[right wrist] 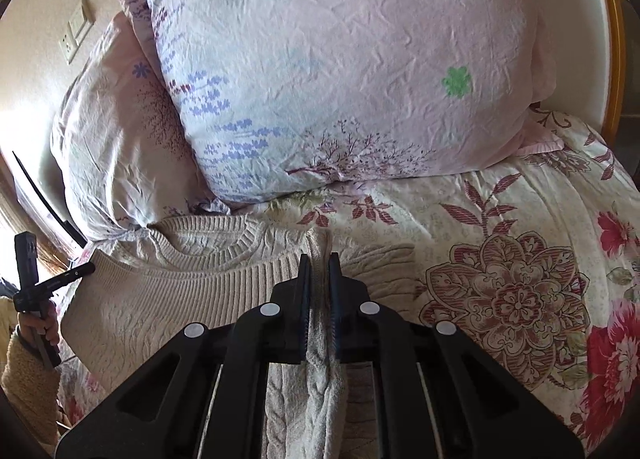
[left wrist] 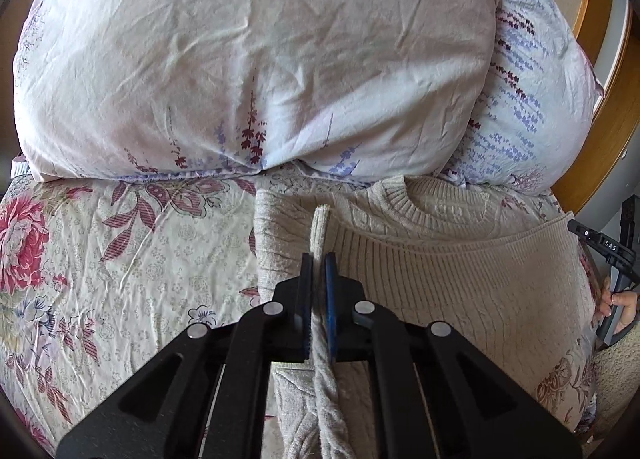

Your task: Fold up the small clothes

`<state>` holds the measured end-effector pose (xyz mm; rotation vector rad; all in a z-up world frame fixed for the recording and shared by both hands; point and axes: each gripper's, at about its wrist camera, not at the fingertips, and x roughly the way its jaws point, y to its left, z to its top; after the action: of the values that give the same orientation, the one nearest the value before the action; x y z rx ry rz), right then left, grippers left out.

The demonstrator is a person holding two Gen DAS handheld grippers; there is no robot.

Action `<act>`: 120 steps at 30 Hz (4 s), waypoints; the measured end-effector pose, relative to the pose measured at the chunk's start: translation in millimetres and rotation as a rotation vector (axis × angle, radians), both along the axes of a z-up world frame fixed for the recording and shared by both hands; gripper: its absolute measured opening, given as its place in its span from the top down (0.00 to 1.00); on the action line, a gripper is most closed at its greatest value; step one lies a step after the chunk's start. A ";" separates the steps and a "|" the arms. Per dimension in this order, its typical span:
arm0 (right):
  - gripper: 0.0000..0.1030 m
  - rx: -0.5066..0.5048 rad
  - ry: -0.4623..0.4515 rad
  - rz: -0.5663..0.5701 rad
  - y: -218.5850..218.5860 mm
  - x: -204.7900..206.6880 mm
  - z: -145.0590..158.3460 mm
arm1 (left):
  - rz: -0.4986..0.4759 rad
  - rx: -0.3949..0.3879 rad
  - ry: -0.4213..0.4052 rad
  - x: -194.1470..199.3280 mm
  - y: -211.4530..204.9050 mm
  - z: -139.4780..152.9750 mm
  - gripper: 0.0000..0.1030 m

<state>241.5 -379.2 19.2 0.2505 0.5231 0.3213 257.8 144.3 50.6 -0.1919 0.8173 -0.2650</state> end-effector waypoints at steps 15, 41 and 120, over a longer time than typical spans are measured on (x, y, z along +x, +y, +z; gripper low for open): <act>0.92 0.049 0.037 -0.130 -8.2 59.0 6.5 | 0.125 -0.050 0.022 73.3 -12.4 -9.5 0.95; 0.67 0.005 0.180 -0.183 -41.3 6.8 -35.9 | 0.092 -0.153 0.082 21.2 28.2 -16.1 0.35; 0.01 -0.403 0.107 -0.159 215.4 16.3 -48.6 | 0.023 -0.393 0.142 16.2 3.8 -2.6 0.85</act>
<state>257.9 -163.7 -29.4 -0.0827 0.6564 0.0436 274.0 148.2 48.0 -0.5939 0.8975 -0.3922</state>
